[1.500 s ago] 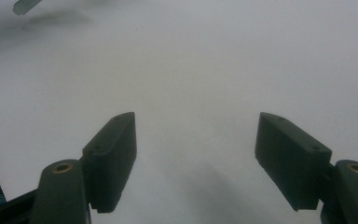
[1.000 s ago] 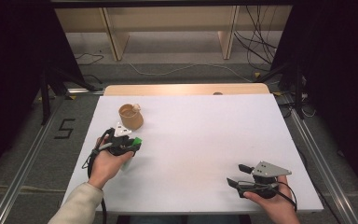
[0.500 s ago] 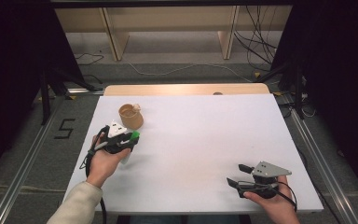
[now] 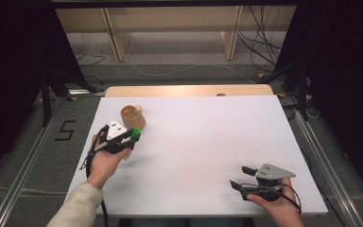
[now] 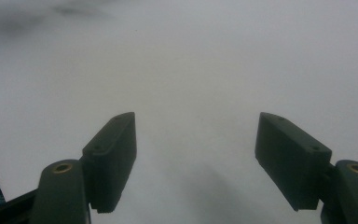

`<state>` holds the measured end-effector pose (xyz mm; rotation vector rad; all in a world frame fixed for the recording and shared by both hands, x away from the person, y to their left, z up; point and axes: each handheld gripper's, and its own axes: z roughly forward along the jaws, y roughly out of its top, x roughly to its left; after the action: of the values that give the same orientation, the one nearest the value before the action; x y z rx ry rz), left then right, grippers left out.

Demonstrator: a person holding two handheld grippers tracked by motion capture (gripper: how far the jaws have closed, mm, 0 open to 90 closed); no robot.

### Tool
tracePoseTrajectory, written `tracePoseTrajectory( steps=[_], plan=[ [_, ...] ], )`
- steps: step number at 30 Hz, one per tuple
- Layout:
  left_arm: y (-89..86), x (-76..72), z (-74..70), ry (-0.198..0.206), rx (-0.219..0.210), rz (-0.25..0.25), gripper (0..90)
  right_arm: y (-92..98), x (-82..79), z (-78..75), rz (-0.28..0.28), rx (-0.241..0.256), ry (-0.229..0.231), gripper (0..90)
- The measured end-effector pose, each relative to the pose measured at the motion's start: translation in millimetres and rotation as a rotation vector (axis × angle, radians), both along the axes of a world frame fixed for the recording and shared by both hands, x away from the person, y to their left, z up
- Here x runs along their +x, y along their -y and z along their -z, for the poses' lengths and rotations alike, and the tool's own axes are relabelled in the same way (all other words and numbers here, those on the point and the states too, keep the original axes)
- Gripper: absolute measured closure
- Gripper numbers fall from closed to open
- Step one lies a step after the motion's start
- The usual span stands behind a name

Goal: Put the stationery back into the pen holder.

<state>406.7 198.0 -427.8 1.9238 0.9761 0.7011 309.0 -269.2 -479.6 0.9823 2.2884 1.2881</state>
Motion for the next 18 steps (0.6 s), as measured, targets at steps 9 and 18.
tracePoseTrajectory(
  steps=[9, 18],
  plan=[
    [-3.1, 5.6, -1.9, 0.004, -0.032, -0.001, 67.0, 0.2, 0.0, -0.1, -0.001, 0.007, 0.005, 30.1],
    [-5.0, 10.9, -6.5, 0.022, -0.048, -0.007, 67.0, -0.1, 0.2, 0.0, -0.001, 0.008, 0.006, 30.1]
  ],
)
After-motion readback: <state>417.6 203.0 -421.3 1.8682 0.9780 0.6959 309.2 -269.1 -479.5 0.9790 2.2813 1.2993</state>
